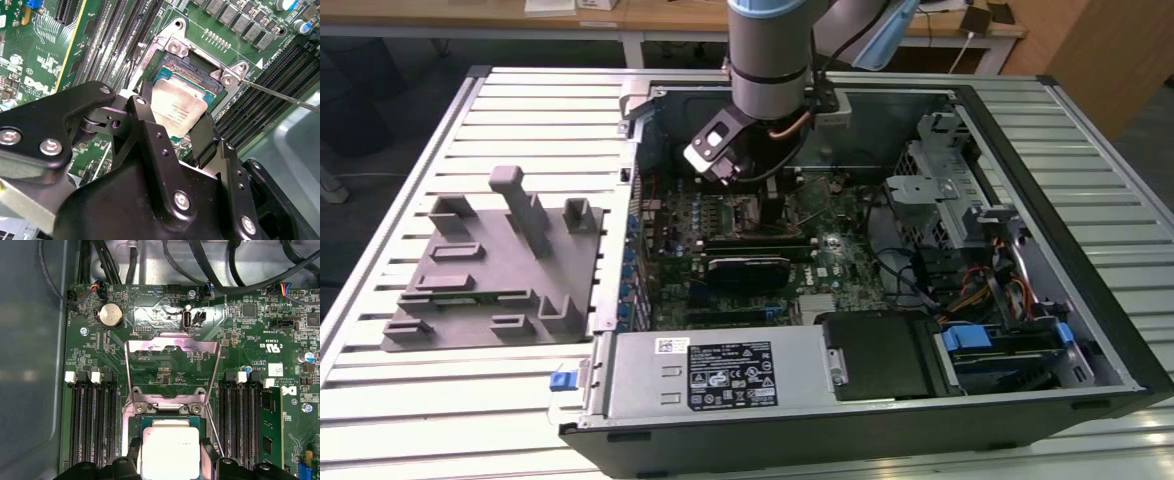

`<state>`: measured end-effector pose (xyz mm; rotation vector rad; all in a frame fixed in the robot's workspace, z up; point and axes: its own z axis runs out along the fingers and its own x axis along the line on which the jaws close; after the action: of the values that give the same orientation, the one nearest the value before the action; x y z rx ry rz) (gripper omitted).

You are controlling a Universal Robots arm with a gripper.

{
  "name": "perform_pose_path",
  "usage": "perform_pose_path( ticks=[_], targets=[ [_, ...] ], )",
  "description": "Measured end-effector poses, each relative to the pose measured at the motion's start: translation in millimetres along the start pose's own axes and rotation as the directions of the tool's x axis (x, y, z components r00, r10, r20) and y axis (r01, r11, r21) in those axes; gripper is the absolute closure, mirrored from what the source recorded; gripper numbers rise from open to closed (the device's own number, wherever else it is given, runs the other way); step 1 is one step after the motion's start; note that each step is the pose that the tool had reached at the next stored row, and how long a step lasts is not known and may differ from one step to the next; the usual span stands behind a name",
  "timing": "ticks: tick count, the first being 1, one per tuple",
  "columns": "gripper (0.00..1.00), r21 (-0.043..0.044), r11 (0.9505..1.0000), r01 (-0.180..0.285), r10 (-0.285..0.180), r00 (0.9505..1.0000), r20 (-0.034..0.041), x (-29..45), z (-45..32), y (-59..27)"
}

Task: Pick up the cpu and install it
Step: 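Place the cpu into insertion slot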

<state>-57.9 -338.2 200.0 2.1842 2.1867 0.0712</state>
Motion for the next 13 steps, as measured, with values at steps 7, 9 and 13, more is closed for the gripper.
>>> perform_pose_path(
  ticks=[7,9,13],
  targets=[
    [0.46,0.0000,1.0000,0.000,0.000,1.0000,0.0001,0.0,0.8,-0.1],
    [0.46,-0.0001,1.0000,0.000,0.000,1.0000,-0.0001,0.0,1.1,-0.4],
    [0.46,0.0001,1.0000,-0.001,0.001,1.0000,0.0002,0.0,2.0,-0.7]
  ],
)
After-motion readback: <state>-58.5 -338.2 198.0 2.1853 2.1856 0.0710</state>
